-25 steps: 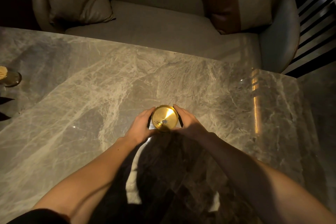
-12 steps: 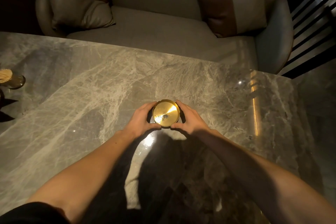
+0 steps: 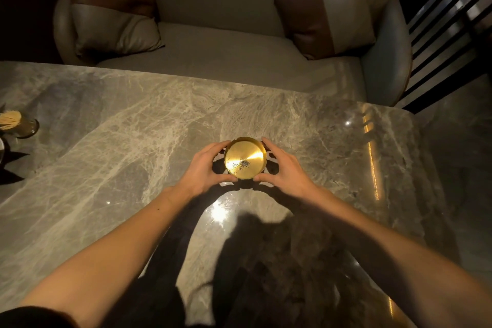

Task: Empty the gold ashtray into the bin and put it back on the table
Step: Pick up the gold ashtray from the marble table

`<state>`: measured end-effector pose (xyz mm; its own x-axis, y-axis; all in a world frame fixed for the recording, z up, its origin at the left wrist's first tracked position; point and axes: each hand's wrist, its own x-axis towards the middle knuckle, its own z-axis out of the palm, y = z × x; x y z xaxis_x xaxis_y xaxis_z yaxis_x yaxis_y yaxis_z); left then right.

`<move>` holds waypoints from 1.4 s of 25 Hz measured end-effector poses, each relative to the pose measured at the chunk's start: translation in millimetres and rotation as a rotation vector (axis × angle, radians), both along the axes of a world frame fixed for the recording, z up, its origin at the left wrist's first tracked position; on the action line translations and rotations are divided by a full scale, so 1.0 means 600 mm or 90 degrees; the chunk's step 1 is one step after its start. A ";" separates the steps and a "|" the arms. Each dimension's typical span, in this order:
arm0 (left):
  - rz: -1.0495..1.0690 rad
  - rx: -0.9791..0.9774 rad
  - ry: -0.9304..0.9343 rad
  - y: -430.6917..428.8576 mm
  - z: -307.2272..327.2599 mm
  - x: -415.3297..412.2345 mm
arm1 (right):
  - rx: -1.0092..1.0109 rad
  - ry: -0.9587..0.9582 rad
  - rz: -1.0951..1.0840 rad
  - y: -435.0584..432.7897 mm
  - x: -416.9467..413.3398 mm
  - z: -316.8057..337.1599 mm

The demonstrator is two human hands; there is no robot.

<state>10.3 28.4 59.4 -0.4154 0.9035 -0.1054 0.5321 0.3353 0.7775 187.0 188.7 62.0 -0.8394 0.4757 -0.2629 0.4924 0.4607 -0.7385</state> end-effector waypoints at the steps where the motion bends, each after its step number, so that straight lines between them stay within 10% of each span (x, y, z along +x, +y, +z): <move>1: -0.002 0.009 0.004 0.002 0.006 0.006 | -0.003 0.015 -0.009 0.000 0.009 0.007; 35: 0.010 0.164 -0.057 0.101 0.136 0.302 | -0.109 0.201 -0.142 0.078 0.326 0.149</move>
<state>191.3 88.8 140.8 -0.4292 0.8986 0.0907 0.4536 0.1277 0.8820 382.4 235.5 151.5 -0.7724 0.6271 -0.1005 0.3035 0.2255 -0.9257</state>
